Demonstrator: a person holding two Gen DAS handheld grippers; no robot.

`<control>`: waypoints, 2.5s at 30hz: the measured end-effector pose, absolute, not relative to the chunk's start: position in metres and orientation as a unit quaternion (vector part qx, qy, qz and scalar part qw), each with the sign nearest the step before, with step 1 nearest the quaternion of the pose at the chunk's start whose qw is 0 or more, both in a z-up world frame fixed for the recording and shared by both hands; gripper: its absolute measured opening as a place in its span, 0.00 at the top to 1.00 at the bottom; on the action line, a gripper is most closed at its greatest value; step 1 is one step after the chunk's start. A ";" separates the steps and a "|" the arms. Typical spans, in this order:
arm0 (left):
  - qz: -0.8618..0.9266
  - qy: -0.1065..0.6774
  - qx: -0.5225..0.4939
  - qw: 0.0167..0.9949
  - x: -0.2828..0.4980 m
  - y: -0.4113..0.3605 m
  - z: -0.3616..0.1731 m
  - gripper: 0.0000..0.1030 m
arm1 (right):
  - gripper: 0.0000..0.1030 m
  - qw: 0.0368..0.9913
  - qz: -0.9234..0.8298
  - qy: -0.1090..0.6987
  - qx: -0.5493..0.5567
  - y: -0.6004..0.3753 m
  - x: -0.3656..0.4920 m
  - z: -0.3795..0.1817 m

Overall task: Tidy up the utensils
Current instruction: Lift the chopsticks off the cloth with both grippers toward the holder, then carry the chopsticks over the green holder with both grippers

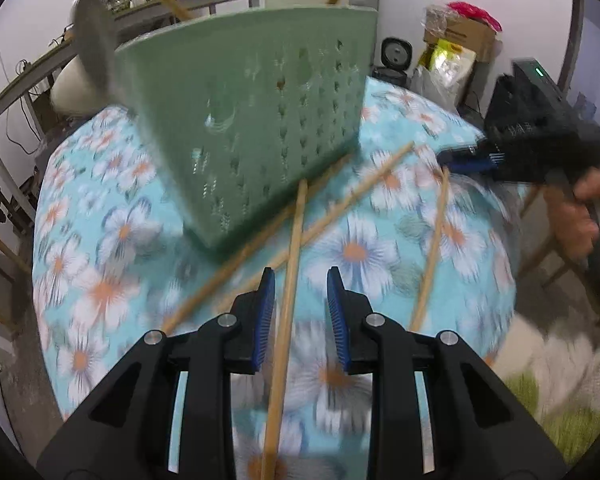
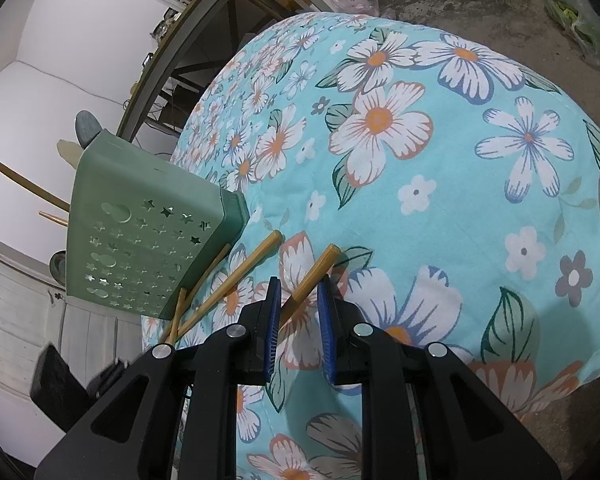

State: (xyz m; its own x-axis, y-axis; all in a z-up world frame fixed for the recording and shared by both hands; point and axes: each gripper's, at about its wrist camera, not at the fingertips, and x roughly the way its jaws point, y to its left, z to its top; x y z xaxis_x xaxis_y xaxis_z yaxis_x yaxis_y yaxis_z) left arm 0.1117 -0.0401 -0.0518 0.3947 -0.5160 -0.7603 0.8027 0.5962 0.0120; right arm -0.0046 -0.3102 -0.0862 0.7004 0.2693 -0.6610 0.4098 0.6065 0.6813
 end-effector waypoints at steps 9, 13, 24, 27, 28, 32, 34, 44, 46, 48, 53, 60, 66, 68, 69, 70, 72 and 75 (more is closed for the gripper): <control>-0.362 0.372 0.169 0.838 0.132 -0.077 -0.061 0.79 | 0.82 0.808 -0.041 0.386 0.443 -0.310 -0.004 -0.088; -0.340 0.381 0.155 0.846 0.136 -0.080 -0.068 0.87 | 0.82 0.809 -0.041 0.386 0.442 -0.310 -0.003 -0.088; -0.345 0.392 0.175 0.835 0.134 -0.091 -0.072 0.89 | 0.82 0.809 -0.037 0.385 0.443 -0.311 -0.001 -0.090; -0.345 0.390 0.177 0.835 0.134 -0.096 -0.073 0.90 | 0.82 0.810 -0.033 0.380 0.446 -0.311 -0.001 -0.090; -0.346 0.388 0.174 0.836 0.134 -0.095 -0.072 0.90 | 0.83 0.810 -0.029 0.377 0.449 -0.312 -0.001 -0.089; -0.351 0.380 0.167 0.840 0.129 -0.089 -0.064 0.94 | 0.85 0.819 -0.012 0.356 0.450 -0.313 -0.004 -0.076; -0.353 0.365 0.163 0.846 0.125 -0.082 -0.051 0.95 | 0.86 0.829 -0.002 0.345 0.440 -0.310 -0.005 -0.065; -0.353 0.289 0.084 0.886 0.111 -0.020 0.049 0.95 | 0.89 0.898 0.050 0.285 0.331 -0.277 -0.006 0.010; -0.358 0.272 0.063 0.891 0.108 -0.009 0.068 0.95 | 0.90 0.912 0.055 0.272 0.303 -0.269 -0.008 0.025; -0.369 0.246 0.038 0.895 0.105 0.005 0.096 0.95 | 0.91 0.922 0.064 0.258 0.282 -0.262 -0.010 0.040; -0.406 0.179 -0.006 0.896 0.097 0.021 0.150 0.95 | 0.93 0.939 0.074 0.228 0.247 -0.255 -0.015 0.070; -0.439 0.096 -0.062 0.891 0.097 0.016 0.203 0.95 | 0.93 0.958 0.077 0.185 0.207 -0.247 -0.022 0.112; -0.426 0.028 -0.135 0.894 0.112 0.016 0.225 0.95 | 0.93 0.960 0.079 0.173 0.206 -0.246 -0.023 0.122; -0.411 0.005 -0.158 0.898 0.121 0.019 0.227 0.95 | 0.93 0.958 0.079 0.178 0.208 -0.246 -0.022 0.120; -0.407 0.001 -0.171 0.897 0.126 0.021 0.228 0.95 | 0.93 0.958 0.079 0.181 0.210 -0.247 -0.022 0.118; -0.403 -0.002 -0.182 0.897 0.130 0.022 0.229 0.95 | 0.93 0.957 0.078 0.183 0.212 -0.247 -0.020 0.116; -0.395 -0.015 -0.205 0.896 0.139 0.025 0.229 0.95 | 0.93 0.955 0.078 0.187 0.215 -0.249 -0.018 0.113; -0.372 -0.034 -0.214 0.902 0.146 0.023 0.221 0.95 | 0.93 0.954 0.078 0.190 0.219 -0.252 -0.014 0.110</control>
State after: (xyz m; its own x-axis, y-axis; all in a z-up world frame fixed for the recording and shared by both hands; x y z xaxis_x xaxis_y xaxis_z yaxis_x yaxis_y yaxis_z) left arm 0.1465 0.0228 0.2214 0.7209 -0.6567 0.2213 0.6861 0.6314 -0.3615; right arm -0.0144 -0.2516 0.1101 0.9155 0.2318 -0.3289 -0.0652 0.8920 0.4472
